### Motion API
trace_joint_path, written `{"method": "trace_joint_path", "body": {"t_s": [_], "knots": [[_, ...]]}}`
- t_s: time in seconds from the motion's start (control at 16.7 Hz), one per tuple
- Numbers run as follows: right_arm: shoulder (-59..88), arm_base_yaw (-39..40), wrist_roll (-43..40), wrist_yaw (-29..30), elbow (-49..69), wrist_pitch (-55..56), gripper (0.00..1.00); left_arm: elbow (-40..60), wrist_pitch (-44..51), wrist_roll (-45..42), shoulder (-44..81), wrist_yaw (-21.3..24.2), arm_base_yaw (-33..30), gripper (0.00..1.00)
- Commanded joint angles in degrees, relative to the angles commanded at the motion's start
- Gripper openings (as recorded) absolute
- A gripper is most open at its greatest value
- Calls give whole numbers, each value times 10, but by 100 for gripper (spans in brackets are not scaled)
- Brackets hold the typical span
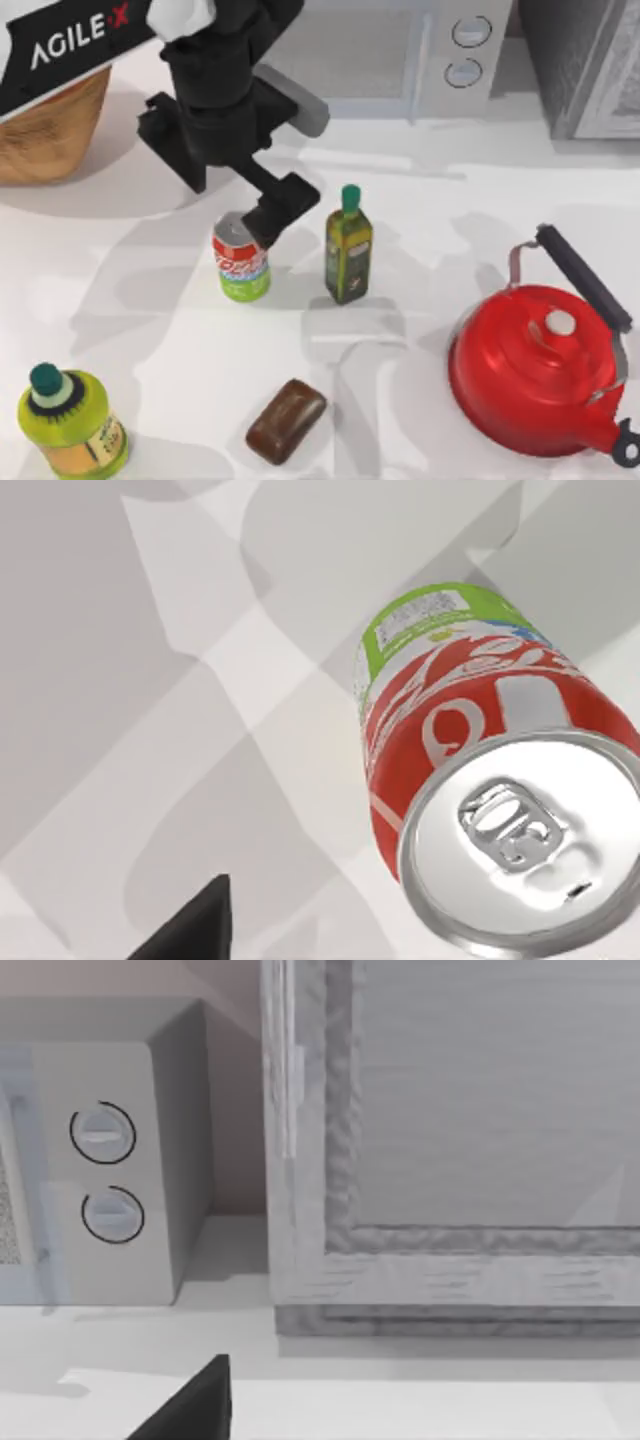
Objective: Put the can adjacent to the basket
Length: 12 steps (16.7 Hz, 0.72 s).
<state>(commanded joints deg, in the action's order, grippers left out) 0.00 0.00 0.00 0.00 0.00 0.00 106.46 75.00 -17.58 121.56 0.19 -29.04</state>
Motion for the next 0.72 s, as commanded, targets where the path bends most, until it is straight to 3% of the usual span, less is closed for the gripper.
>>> {"method": "trace_joint_path", "body": {"t_s": [0.24,0.72], "knots": [[0,0,0,0,0,0,100,-11,-11,-1,0,0,2,100],[0,0,0,0,0,0,100,-108,-127,-1,19,0,1,100]]}}
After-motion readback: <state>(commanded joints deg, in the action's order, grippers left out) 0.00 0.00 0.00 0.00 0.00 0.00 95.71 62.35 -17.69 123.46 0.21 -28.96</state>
